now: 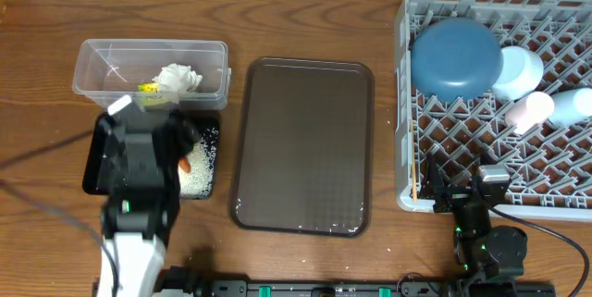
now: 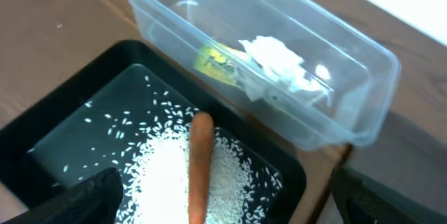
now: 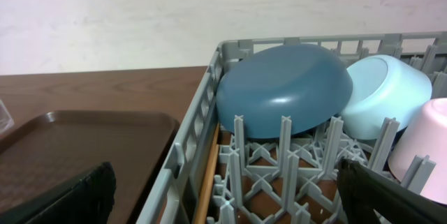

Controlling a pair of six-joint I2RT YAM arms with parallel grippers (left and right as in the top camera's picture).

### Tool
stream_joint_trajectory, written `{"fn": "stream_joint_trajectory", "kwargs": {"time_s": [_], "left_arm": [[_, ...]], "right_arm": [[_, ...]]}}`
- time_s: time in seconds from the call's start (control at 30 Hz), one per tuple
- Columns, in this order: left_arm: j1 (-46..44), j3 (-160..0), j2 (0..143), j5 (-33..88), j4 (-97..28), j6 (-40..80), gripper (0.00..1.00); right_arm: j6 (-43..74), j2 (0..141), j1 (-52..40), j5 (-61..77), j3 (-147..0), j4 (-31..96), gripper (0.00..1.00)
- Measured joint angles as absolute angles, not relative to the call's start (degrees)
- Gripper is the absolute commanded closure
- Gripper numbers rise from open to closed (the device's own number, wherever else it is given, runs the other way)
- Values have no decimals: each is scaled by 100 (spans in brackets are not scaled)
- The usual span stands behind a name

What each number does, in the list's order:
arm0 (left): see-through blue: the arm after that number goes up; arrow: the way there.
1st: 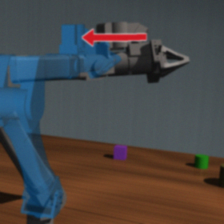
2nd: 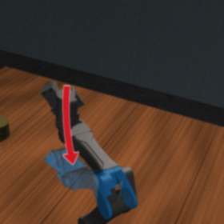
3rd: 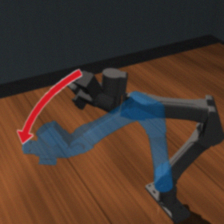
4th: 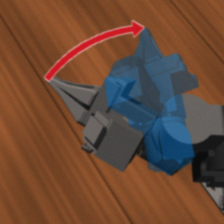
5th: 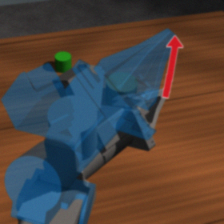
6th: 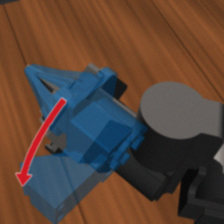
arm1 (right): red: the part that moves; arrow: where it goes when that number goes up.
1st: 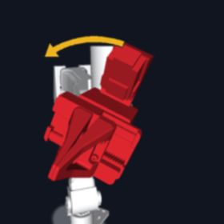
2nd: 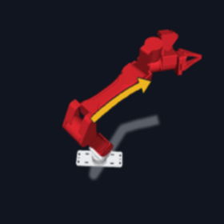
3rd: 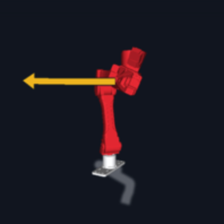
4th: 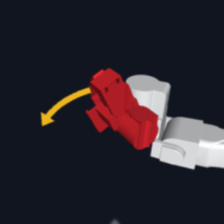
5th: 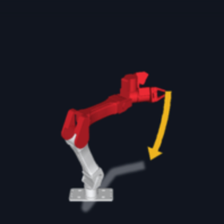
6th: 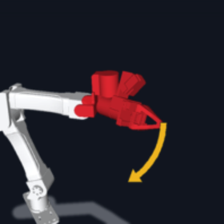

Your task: Sort waste into correct bins and load items into the dishwasher rack

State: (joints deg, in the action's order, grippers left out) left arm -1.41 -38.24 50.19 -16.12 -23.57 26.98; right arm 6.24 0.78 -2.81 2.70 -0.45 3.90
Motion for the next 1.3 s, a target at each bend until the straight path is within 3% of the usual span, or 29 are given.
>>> {"fn": "stream_joint_trajectory", "kwargs": {"time_s": [0.87, 1.3], "left_arm": [[-141, -191, 329, -561, -231, 884, 3], [-141, -191, 62, -545, -239, 845, 3]], "right_arm": [[624, 71, -281, 252, -45, 392, 1], [624, 69, -281, 252, -45, 392, 1]]}}
